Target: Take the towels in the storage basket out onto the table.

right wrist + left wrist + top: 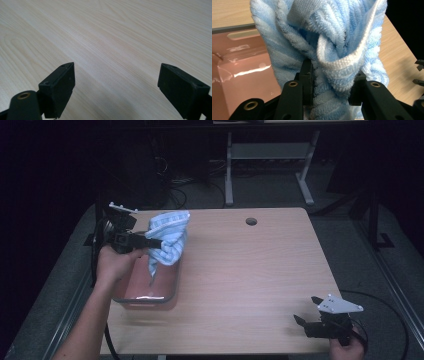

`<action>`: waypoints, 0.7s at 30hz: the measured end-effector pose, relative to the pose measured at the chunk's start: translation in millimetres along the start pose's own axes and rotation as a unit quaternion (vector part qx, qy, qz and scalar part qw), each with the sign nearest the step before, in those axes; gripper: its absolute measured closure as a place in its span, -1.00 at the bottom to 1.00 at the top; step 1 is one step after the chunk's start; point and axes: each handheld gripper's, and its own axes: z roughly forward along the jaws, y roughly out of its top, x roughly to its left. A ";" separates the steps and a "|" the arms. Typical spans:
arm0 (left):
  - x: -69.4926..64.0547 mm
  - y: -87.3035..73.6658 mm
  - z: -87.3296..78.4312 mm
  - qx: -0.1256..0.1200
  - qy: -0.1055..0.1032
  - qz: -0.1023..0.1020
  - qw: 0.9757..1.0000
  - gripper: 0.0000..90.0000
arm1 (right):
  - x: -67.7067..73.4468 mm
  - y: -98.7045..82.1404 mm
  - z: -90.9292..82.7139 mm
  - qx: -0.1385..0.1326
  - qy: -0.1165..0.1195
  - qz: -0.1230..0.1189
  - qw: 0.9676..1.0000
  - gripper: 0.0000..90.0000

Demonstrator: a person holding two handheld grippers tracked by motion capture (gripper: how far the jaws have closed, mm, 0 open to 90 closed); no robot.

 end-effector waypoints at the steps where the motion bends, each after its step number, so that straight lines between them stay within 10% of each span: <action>1: -2.2 1.4 1.0 0.000 -0.002 0.002 1.000 0.42 | 0.0 0.3 0.3 0.000 0.000 -0.001 1.000 -0.69; 21: -39.3 27.6 16.2 0.005 -0.014 0.031 0.999 0.42 | -0.1 -0.6 2.2 0.001 0.002 0.001 1.000 -0.70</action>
